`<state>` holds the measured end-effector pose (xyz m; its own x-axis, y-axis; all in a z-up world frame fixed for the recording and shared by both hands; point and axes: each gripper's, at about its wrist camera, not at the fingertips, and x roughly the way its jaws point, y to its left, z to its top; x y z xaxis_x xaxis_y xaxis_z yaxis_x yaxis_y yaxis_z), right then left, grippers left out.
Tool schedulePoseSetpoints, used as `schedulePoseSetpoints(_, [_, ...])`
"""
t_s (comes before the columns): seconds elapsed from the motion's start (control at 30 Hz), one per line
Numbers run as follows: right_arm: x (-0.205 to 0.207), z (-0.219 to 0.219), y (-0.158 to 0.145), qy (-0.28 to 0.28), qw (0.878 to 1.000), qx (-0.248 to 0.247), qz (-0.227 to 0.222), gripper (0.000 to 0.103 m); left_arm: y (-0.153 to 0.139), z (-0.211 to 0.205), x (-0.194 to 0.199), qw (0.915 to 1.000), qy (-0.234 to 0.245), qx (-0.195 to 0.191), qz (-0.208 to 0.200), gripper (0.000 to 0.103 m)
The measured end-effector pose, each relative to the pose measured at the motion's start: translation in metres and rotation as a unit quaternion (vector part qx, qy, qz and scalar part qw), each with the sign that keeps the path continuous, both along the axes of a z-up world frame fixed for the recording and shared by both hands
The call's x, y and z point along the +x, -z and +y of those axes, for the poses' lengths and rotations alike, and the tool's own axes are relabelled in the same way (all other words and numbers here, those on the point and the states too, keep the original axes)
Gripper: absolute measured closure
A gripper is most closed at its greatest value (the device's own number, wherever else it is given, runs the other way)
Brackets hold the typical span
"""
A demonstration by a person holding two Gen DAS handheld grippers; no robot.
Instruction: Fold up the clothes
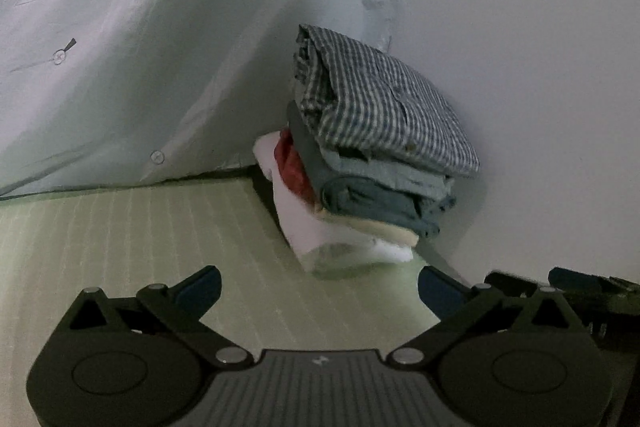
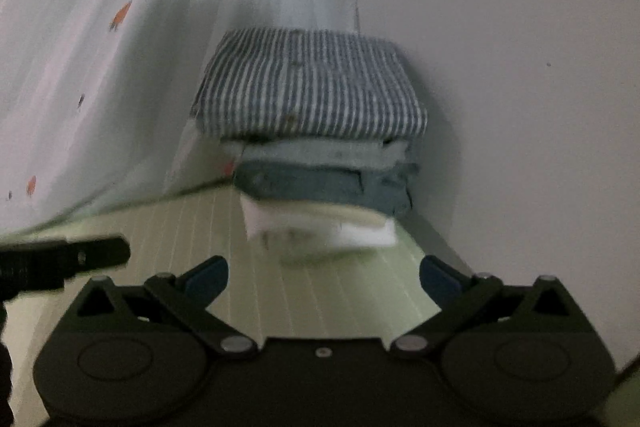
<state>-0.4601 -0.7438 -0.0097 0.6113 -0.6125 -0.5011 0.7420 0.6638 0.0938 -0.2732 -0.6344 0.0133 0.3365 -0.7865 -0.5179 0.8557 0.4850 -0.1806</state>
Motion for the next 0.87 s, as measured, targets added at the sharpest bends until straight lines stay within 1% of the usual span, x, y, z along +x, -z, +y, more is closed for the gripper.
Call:
schedulePoseSetpoints(0.1, [-0.008, 0.015, 0.006, -0.003, 1.0, 0.005, 0.014, 0.0, 0.003, 0.009, -0.007, 1.0, 0.005, -0.001, 0.006, 0.0])
schedulePoseSetpoints(0.3, [-0.02, 0.025, 0.009, 0.009, 1.0, 0.01, 0.017, 0.0, 0.007, 0.021, -0.021, 0.9998, 0.015, 0.002, 0.011, 0.0])
schedulePoseSetpoints(0.57, [-0.029, 0.03, 0.009, 0.016, 1.0, 0.016, 0.016, 0.0, 0.007, 0.028, -0.029, 0.9996, 0.025, 0.001, 0.016, 0.0])
schedulePoseSetpoints(0.87, [-0.032, 0.028, 0.009, 0.016, 1.0, 0.016, 0.014, 0.0, 0.004, 0.025, -0.034, 0.9993, 0.036, -0.003, 0.007, 0.0])
